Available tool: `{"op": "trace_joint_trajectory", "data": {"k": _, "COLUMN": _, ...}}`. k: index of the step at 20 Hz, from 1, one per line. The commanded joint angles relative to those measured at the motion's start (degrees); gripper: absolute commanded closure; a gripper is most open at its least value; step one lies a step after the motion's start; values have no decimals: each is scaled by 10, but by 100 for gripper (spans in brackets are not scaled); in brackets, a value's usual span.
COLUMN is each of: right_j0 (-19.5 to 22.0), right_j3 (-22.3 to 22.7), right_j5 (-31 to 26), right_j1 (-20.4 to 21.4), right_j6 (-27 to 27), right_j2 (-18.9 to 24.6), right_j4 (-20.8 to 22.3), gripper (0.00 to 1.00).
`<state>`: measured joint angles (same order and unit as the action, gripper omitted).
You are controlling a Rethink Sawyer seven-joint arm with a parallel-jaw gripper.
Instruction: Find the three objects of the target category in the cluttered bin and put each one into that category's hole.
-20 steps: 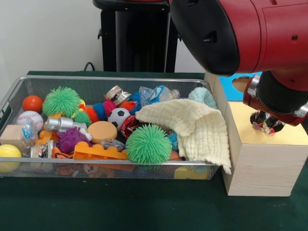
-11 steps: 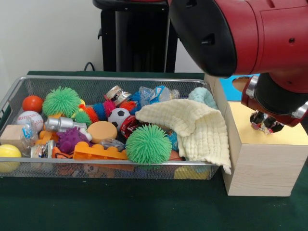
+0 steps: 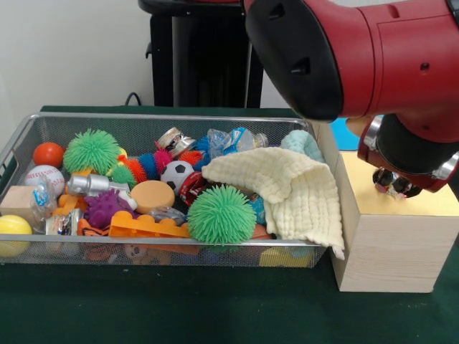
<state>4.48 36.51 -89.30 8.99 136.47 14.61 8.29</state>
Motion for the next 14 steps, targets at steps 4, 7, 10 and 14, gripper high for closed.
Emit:
{"op": "trace_joint_trajectory", "data": {"k": 4, "right_j0": 34, "right_j3": 33, "right_j5": 118, "right_j1": -93, "right_j6": 35, "right_j2": -17, "right_j4": 30, "gripper": 100}}
{"op": "trace_joint_trajectory", "data": {"k": 7, "right_j0": 33, "right_j3": 21, "right_j5": 110, "right_j1": -101, "right_j6": 30, "right_j2": -18, "right_j4": 29, "gripper": 100}}
{"op": "trace_joint_trajectory", "data": {"k": 10, "right_j0": 30, "right_j3": 3, "right_j5": 98, "right_j1": -108, "right_j6": 26, "right_j2": -22, "right_j4": 35, "gripper": 100}}
{"op": "trace_joint_trajectory", "data": {"k": 14, "right_j0": 27, "right_j3": -7, "right_j5": 91, "right_j1": -108, "right_j6": 23, "right_j2": -31, "right_j4": 38, "gripper": 100}}
